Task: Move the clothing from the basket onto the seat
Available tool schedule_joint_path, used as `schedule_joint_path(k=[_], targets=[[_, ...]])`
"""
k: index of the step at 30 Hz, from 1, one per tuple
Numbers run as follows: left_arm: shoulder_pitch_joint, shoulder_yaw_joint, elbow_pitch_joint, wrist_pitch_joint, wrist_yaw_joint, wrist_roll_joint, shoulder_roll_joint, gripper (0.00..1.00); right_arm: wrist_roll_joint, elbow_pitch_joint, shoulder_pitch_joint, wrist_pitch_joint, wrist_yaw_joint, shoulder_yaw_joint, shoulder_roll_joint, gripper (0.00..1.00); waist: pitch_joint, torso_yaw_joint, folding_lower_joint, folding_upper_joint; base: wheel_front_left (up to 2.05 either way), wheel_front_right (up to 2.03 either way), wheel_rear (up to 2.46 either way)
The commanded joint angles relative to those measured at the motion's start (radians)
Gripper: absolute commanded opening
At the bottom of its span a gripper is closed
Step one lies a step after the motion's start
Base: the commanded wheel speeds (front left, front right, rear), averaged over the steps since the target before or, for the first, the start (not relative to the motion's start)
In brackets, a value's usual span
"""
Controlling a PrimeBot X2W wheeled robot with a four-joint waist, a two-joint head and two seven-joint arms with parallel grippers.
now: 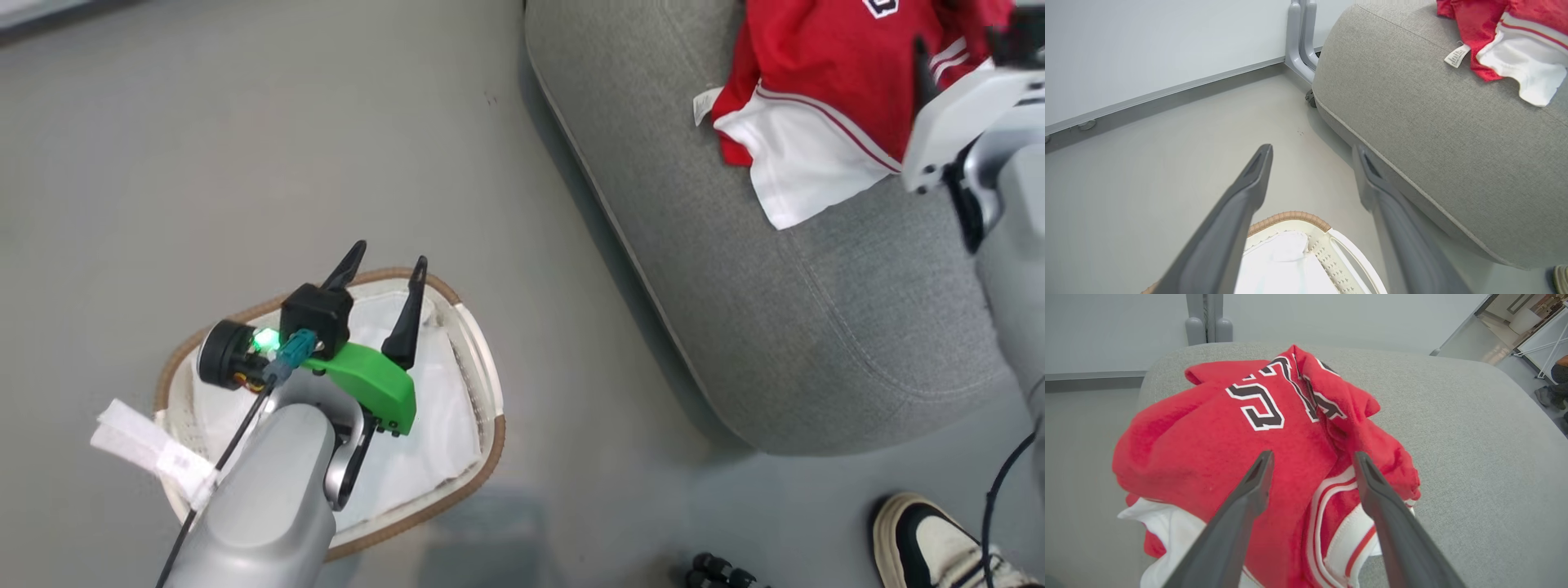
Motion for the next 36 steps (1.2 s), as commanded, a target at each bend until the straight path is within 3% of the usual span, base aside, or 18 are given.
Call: schedule_joint_path(k=[1, 10, 18, 24, 36], targets=[[0.025, 0.016, -0.007, -0.005, 0.008, -0.009, -0.003, 1.00, 0.011, -0.005, 0.023, -0.013, -0.001, 0.022, 0.014, 1.00, -0.052, 0.026, 0.0000, 0.0000, 0.00, 0.00, 0.00], [0.090, 0.117, -0.037, -0.004, 0.040, 0.014, -0.026, 1.00, 0.100, -0.070, 0.096, -0.047, -0.001, 0.176, 0.084, 1.00, -0.123, 0.112, 0.0000, 0.0000, 0.00, 0.00, 0.00], [0.150, 0.203, -0.071, -0.004, 0.064, 0.058, -0.041, 1.00, 0.203, -0.223, 0.201, -0.051, -0.001, 0.253, 0.080, 1.00, -0.160, 0.195, 0.0000, 0.0000, 0.00, 0.00, 0.00], [0.204, 0.278, -0.118, -0.005, 0.072, 0.083, -0.051, 1.00, 0.242, -0.396, 0.322, -0.052, -0.001, 0.216, 0.080, 1.00, -0.181, 0.246, 0.0000, 0.0000, 0.00, 0.00, 0.00], [0.320, 0.431, -0.201, -0.005, 0.066, 0.143, -0.071, 1.00, 0.176, -0.624, 0.531, -0.051, -0.001, 0.112, 0.138, 1.00, -0.220, 0.278, 0.0000, 0.0000, 0.00, 0.00, 0.00]])
